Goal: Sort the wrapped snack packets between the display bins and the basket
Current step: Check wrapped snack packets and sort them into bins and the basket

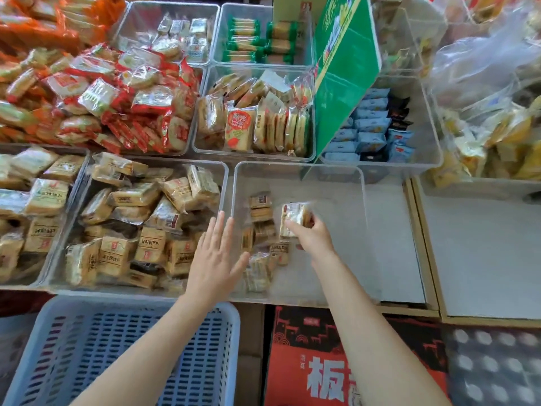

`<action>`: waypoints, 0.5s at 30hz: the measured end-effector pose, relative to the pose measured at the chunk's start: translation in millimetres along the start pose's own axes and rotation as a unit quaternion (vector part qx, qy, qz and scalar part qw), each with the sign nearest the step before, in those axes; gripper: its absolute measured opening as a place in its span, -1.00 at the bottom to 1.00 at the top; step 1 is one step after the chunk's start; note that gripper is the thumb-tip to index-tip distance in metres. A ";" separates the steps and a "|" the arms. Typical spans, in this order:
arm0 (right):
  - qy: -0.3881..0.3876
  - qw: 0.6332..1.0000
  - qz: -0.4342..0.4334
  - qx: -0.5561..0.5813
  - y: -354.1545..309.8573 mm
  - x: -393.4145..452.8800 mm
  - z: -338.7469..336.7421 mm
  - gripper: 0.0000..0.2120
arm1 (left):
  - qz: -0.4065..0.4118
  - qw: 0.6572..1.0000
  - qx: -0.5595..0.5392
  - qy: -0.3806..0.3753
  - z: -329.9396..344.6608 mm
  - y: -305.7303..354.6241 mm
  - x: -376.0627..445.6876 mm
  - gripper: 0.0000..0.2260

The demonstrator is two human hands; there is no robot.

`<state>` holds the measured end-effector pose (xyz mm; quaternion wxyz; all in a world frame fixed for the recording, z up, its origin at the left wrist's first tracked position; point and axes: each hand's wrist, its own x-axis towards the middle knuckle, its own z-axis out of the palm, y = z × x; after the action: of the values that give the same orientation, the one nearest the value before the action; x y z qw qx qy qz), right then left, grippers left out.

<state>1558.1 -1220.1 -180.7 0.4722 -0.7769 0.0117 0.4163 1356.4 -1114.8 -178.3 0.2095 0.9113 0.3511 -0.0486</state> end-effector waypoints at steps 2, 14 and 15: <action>-0.003 1.000 0.015 -0.020 5.5 21.3 9.6 -0.39 | 0.001 1.000 -0.008 0.012 3.2 -1.9 0.8 -0.23; 0.042 0.995 -0.084 -0.028 -9.2 -30.9 20.8 -0.63 | 0.020 0.998 -0.058 0.016 5.6 -5.3 1.6 -0.35; 0.027 0.994 -0.100 -0.028 -17.7 -44.8 27.7 -0.70 | 0.026 0.997 -0.064 0.020 1.8 -8.6 -1.6 -0.35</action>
<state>1518.4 -1206.5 -144.1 0.4891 -0.7980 -0.0648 0.3461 1349.6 -1110.8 -182.5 0.2615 0.9056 0.3340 -0.0028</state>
